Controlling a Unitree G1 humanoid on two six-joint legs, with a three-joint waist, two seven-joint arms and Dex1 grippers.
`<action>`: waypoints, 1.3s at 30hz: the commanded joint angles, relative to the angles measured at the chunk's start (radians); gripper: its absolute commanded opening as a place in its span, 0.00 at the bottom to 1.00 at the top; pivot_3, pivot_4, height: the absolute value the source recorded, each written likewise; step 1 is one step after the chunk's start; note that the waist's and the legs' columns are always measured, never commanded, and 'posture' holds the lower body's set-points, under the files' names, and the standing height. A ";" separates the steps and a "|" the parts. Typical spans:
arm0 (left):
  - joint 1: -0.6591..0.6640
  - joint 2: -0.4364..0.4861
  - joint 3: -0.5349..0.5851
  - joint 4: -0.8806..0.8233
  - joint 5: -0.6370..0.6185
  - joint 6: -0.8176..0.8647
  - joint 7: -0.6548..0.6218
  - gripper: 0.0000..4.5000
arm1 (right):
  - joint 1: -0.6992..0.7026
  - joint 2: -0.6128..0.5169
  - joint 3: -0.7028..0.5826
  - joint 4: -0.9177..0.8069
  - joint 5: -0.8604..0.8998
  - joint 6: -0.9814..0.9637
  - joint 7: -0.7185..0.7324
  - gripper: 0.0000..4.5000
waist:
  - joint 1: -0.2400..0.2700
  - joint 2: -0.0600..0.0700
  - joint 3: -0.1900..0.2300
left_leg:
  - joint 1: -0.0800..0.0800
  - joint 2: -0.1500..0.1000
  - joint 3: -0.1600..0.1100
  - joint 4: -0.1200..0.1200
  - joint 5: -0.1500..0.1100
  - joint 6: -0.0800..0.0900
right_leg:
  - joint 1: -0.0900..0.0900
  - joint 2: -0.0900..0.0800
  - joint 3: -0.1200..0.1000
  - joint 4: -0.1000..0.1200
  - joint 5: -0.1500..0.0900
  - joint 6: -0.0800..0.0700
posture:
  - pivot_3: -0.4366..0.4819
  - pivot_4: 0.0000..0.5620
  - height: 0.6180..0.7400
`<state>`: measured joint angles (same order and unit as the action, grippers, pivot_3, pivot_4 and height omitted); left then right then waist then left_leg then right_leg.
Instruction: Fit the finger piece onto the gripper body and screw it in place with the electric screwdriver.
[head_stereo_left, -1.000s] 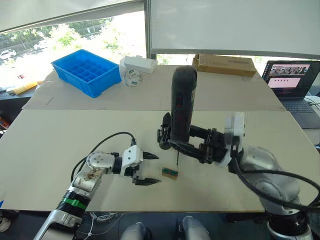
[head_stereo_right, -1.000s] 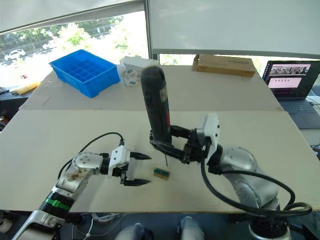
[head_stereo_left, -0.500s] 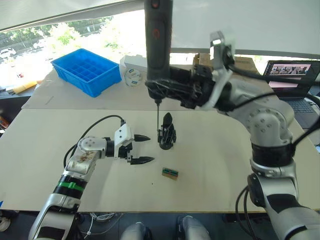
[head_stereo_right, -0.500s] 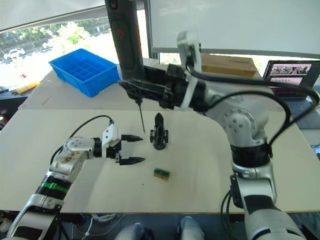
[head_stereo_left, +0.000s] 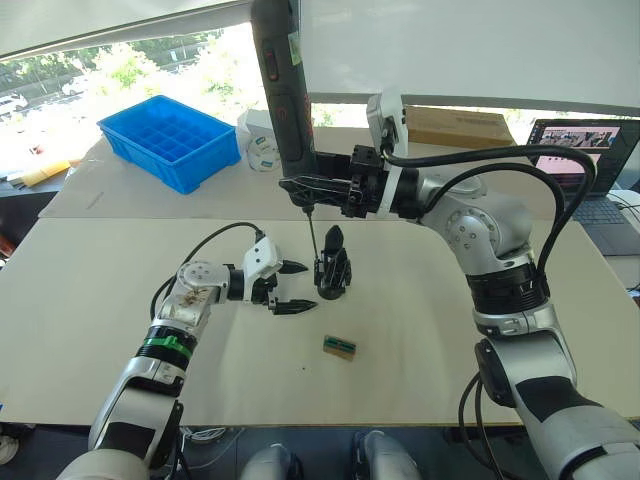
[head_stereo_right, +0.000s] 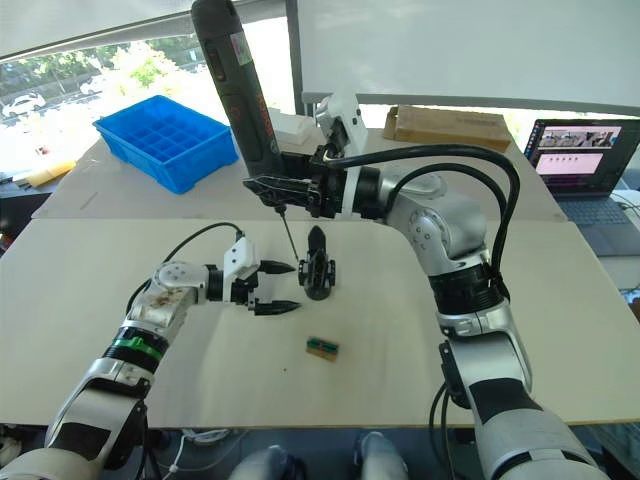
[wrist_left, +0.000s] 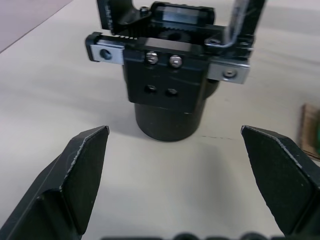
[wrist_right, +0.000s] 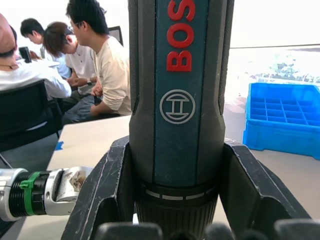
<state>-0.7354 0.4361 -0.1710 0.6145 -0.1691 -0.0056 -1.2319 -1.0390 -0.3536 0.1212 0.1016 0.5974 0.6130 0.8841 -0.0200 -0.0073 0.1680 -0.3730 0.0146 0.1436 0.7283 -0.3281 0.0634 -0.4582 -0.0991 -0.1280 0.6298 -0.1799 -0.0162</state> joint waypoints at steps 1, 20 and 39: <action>-0.034 -0.012 0.010 0.028 0.009 -0.036 -0.001 1.00 | -0.001 0.006 -0.029 -0.034 -0.016 -0.050 0.012 0.43 | -0.001 0.000 0.000 | 0.000 0.000 0.000 0.000 0.000 0.000 | 0.000 0.000 0.000 0.000 0.000 0.000 | 0.48 0.27 0.98; -0.084 -0.052 0.012 0.117 0.046 -0.103 -0.017 1.00 | 0.064 0.004 -0.041 -0.086 -0.062 -0.042 0.031 0.43 | -0.004 0.000 0.000 | 0.000 0.000 0.000 0.000 0.000 0.000 | 0.000 0.000 0.000 0.000 0.000 0.000 | 0.48 0.27 0.98; -0.099 -0.064 0.013 0.137 0.054 -0.122 -0.004 1.00 | 0.089 0.001 -0.041 -0.097 -0.064 -0.039 0.021 0.43 | -0.003 0.000 0.000 | 0.000 0.000 0.000 0.000 0.000 0.000 | 0.000 0.000 0.000 0.000 0.000 0.000 | 0.48 0.27 0.98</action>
<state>-0.8109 0.3740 -0.1708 0.7589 -0.1167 -0.1069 -1.2354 -0.9335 -0.3567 0.1224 0.0579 0.5220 0.6019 0.9109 -0.0226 -0.0073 0.1680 -0.3730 0.0147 0.1433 0.7284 -0.3281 0.0635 -0.4583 -0.0993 -0.1277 0.6297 -0.1799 -0.0162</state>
